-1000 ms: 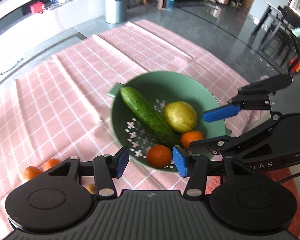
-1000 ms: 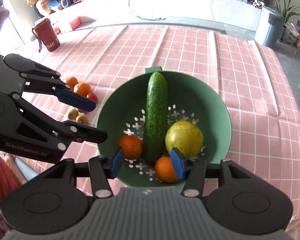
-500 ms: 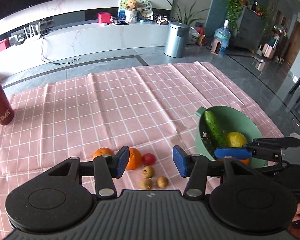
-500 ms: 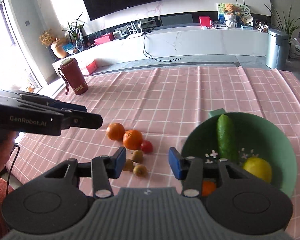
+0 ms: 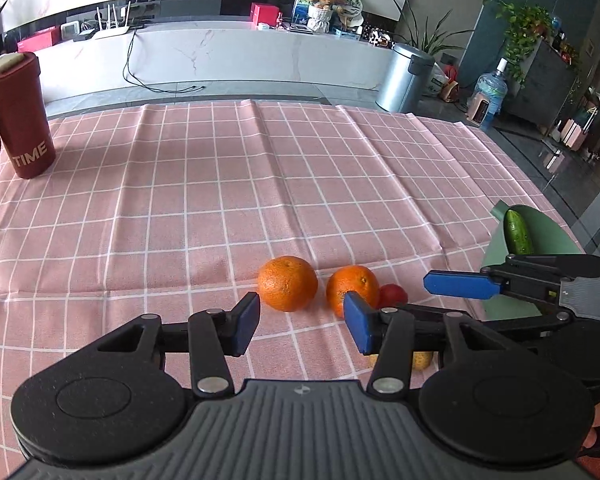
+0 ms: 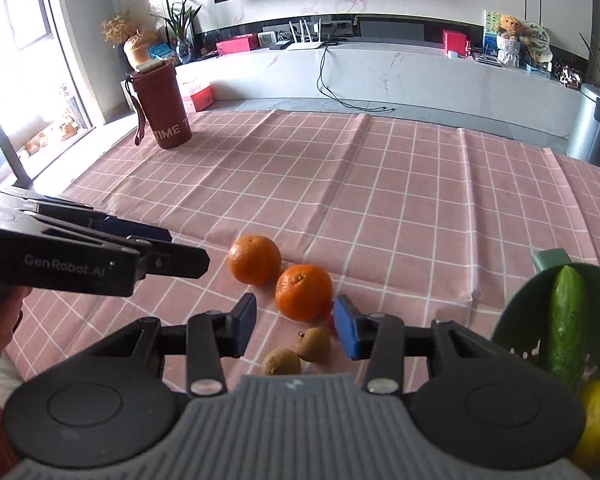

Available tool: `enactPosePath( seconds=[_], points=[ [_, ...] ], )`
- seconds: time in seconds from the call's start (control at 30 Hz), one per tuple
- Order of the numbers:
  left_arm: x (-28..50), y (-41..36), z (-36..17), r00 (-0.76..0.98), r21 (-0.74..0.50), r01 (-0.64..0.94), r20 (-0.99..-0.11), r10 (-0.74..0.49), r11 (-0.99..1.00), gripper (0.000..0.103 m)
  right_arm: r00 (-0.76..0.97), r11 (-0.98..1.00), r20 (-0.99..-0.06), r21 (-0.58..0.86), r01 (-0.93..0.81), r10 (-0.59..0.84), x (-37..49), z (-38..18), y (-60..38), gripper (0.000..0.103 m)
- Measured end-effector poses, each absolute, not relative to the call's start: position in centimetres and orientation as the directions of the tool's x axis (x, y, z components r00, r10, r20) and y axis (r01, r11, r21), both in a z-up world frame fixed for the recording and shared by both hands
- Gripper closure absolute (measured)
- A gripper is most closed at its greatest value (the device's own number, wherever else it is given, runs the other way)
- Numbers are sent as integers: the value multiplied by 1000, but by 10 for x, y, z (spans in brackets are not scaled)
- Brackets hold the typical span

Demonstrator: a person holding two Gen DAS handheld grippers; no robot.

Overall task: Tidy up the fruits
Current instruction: 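Move both open tools back to the remaining oranges, then grasp an orange with the left tool while the right tool grasps another orange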

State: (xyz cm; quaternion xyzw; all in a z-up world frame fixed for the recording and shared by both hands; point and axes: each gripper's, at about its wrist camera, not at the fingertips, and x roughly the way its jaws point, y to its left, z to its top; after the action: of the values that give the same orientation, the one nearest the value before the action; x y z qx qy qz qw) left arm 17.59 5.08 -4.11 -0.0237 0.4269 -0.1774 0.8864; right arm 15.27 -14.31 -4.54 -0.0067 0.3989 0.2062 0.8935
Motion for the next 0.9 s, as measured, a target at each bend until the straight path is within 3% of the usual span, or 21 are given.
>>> enactPosePath(
  seconds=[0.5, 0.77, 0.9],
  points=[
    [207, 52, -81, 552, -249, 316, -737, -391, 916, 46, 593, 890, -727, 55, -453, 346, 184, -85, -122, 61],
    [218, 46, -90, 534, -233, 297, -763, -364, 926, 46, 590, 877, -725, 40, -479, 356, 188, -88, -119, 61],
    [219, 49, -90, 520, -262, 285, -766, -378, 922, 51, 594, 868, -726, 8, -496, 346, 187, -90, -115, 61]
  ],
)
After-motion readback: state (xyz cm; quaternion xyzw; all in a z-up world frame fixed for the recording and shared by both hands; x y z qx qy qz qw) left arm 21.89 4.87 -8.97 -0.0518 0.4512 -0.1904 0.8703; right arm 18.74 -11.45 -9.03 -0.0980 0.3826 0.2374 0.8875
